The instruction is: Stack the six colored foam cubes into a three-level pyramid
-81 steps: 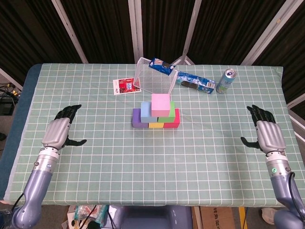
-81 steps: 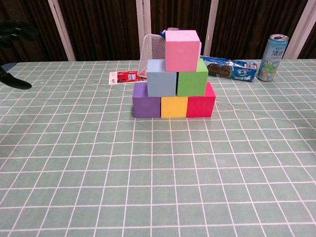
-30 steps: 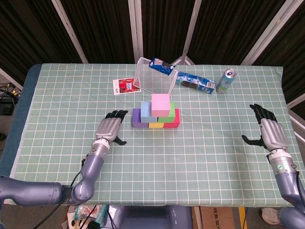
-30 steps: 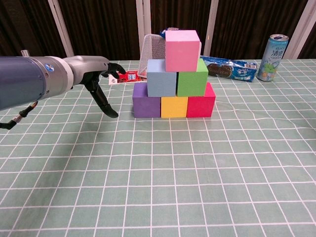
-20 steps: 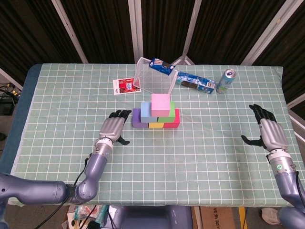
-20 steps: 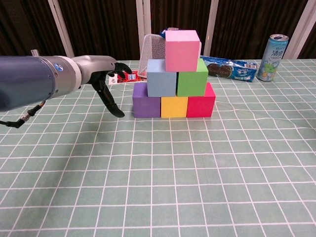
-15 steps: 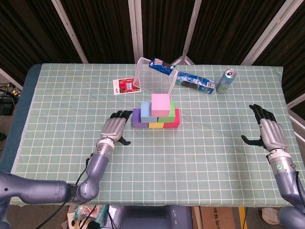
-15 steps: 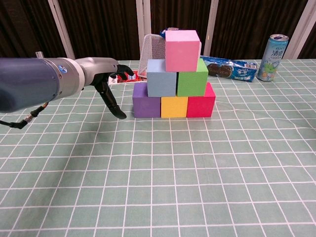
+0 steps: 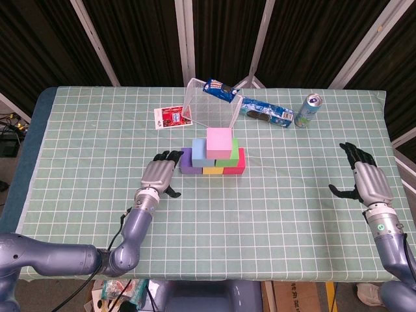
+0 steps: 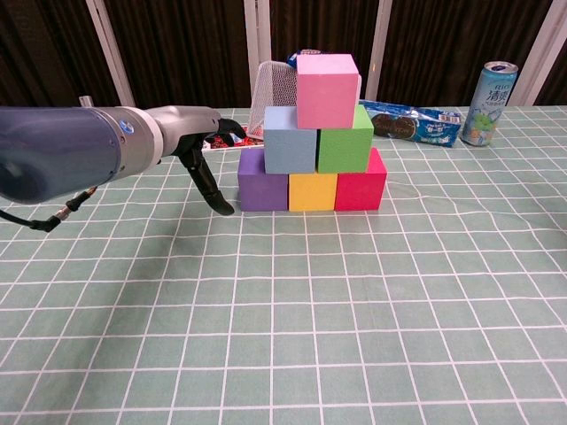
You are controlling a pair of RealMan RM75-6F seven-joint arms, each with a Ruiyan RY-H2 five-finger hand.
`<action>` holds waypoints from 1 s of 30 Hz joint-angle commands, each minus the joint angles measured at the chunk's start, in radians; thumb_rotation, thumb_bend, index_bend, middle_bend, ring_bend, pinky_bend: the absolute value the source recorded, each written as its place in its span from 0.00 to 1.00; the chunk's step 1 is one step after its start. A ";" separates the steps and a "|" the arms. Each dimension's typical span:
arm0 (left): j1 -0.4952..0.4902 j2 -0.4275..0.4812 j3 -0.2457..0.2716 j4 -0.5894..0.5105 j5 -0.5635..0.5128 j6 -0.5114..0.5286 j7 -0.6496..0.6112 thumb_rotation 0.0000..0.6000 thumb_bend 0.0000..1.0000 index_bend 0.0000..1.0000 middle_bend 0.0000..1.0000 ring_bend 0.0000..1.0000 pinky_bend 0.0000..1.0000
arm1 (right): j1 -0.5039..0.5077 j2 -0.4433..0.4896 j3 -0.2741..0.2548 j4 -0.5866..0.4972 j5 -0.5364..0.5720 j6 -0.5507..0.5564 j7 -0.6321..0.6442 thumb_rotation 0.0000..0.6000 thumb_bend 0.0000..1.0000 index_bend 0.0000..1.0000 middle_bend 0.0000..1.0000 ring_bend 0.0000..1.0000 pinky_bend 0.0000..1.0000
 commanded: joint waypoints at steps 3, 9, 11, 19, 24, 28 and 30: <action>-0.006 -0.004 -0.001 0.003 0.000 0.002 0.002 1.00 0.16 0.00 0.04 0.00 0.08 | 0.000 -0.002 0.000 0.000 0.000 -0.002 -0.002 1.00 0.29 0.00 0.00 0.00 0.00; -0.014 -0.009 -0.002 0.013 -0.011 0.000 0.007 1.00 0.16 0.00 0.04 0.00 0.08 | -0.001 -0.002 0.003 0.000 0.002 -0.003 -0.003 1.00 0.29 0.00 0.00 0.00 0.00; -0.016 -0.011 -0.001 0.016 -0.015 -0.001 0.009 1.00 0.16 0.00 0.04 0.00 0.08 | -0.001 -0.003 0.004 0.001 0.002 -0.003 -0.003 1.00 0.29 0.00 0.00 0.00 0.00; -0.023 -0.021 -0.002 0.026 -0.016 0.000 0.009 1.00 0.16 0.00 0.04 0.00 0.08 | -0.002 -0.003 0.004 0.001 0.000 -0.008 -0.004 1.00 0.29 0.00 0.00 0.00 0.00; -0.025 -0.024 -0.002 0.027 -0.009 0.003 0.005 1.00 0.16 0.00 0.04 0.00 0.08 | -0.001 -0.006 0.003 0.003 0.000 -0.011 -0.005 1.00 0.29 0.00 0.00 0.00 0.00; -0.026 -0.027 -0.001 0.029 -0.006 0.006 0.005 1.00 0.16 0.00 0.04 0.00 0.08 | -0.001 -0.007 0.004 0.003 0.001 -0.012 -0.005 1.00 0.29 0.00 0.00 0.00 0.00; -0.028 -0.029 -0.001 0.032 -0.007 0.005 0.006 1.00 0.16 0.00 0.04 0.00 0.08 | -0.002 -0.008 0.004 0.003 0.002 -0.013 -0.006 1.00 0.29 0.00 0.00 0.00 0.00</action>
